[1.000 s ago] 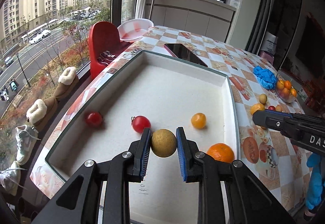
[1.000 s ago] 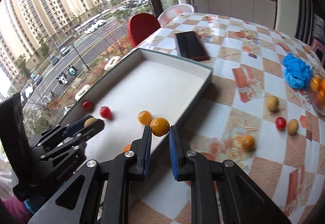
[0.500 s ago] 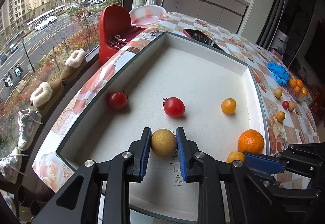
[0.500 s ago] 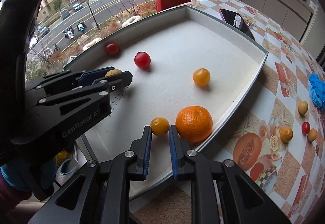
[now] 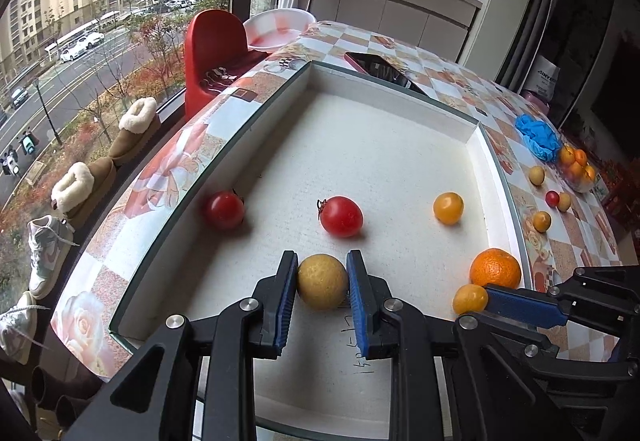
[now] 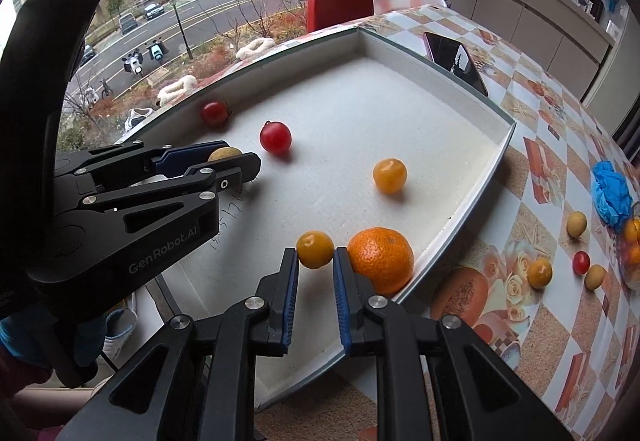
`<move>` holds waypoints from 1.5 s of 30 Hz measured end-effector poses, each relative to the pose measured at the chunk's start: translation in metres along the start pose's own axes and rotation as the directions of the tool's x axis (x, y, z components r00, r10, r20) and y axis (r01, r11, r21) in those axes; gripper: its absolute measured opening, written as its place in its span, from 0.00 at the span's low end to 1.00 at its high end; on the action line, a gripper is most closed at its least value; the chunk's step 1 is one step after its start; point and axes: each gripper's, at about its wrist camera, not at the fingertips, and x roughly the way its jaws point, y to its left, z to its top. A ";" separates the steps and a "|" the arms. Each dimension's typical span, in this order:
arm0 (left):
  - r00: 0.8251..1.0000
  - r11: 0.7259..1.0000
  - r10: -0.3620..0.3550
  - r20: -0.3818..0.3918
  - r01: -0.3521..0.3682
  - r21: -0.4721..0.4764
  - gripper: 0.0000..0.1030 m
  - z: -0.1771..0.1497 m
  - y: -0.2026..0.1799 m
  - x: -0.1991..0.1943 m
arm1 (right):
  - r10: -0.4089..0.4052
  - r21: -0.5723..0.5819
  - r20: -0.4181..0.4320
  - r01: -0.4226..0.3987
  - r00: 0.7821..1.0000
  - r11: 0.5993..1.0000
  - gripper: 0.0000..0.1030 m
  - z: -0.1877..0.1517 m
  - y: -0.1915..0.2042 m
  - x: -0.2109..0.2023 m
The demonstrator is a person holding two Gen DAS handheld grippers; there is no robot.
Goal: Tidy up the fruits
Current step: 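Carry the brown fruit and yellow cherry tomato into the white tray with both grippers, then open the left gripper releasing the brown fruit while the right releases the yellow tomato, then move both grippers back toward the remaining loose fruits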
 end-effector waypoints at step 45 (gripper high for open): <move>0.977 0.913 -0.157 -0.142 0.198 0.356 0.81 -0.008 -0.219 0.051 | -0.483 0.711 -0.142 0.429 0.864 0.558 1.00 -0.193 -0.262 -0.081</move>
